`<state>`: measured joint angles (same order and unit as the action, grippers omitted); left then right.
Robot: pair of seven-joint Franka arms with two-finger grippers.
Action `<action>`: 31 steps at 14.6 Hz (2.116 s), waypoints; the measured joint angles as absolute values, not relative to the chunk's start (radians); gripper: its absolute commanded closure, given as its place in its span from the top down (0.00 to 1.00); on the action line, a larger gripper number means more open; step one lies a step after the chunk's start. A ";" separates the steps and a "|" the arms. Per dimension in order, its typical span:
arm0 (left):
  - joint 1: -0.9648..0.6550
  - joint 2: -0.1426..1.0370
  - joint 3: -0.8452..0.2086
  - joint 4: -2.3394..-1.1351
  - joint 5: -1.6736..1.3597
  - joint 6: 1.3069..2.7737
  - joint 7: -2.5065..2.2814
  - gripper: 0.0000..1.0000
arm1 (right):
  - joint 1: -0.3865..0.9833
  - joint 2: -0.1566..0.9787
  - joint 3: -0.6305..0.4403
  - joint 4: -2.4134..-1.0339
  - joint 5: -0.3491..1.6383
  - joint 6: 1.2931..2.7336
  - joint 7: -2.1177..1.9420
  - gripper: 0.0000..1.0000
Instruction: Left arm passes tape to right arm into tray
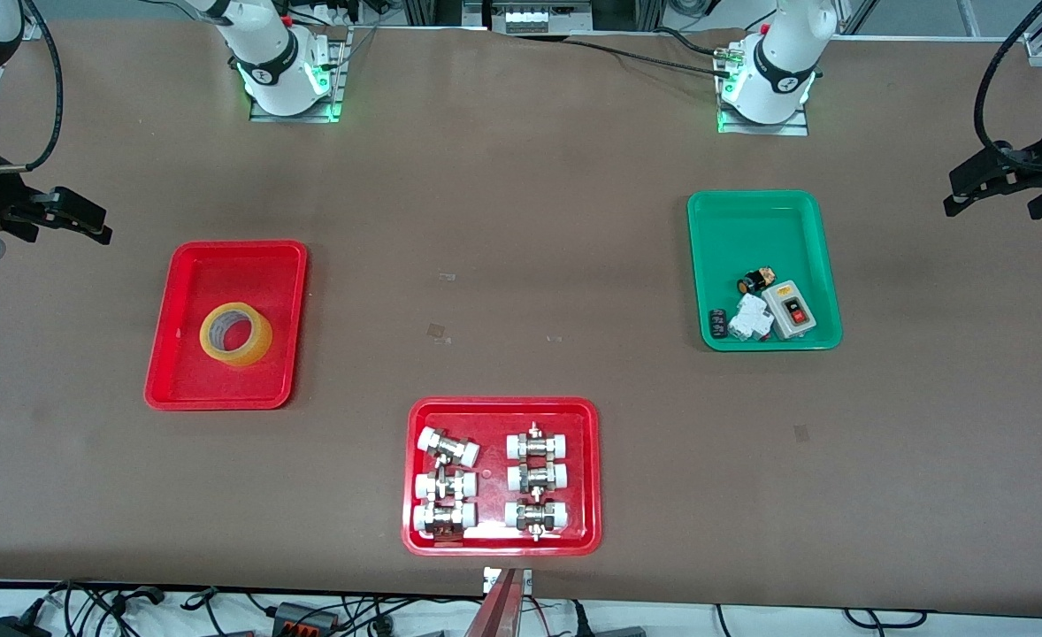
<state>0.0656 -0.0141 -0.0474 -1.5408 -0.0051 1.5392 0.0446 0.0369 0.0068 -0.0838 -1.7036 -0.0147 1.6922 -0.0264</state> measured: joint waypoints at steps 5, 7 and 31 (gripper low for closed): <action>0.066 -0.014 -0.047 -1.541 -0.005 1.539 0.045 1.00 | 0.041 0.006 -0.084 -1.703 -0.015 1.692 -0.026 1.00; 0.066 -0.014 -0.047 -1.541 -0.005 1.539 0.045 1.00 | 0.041 0.006 -0.084 -1.702 -0.015 1.692 -0.026 1.00; 0.066 -0.014 -0.047 -1.541 -0.005 1.539 0.045 1.00 | -0.018 0.006 -0.025 -1.702 -0.014 1.695 -0.026 1.00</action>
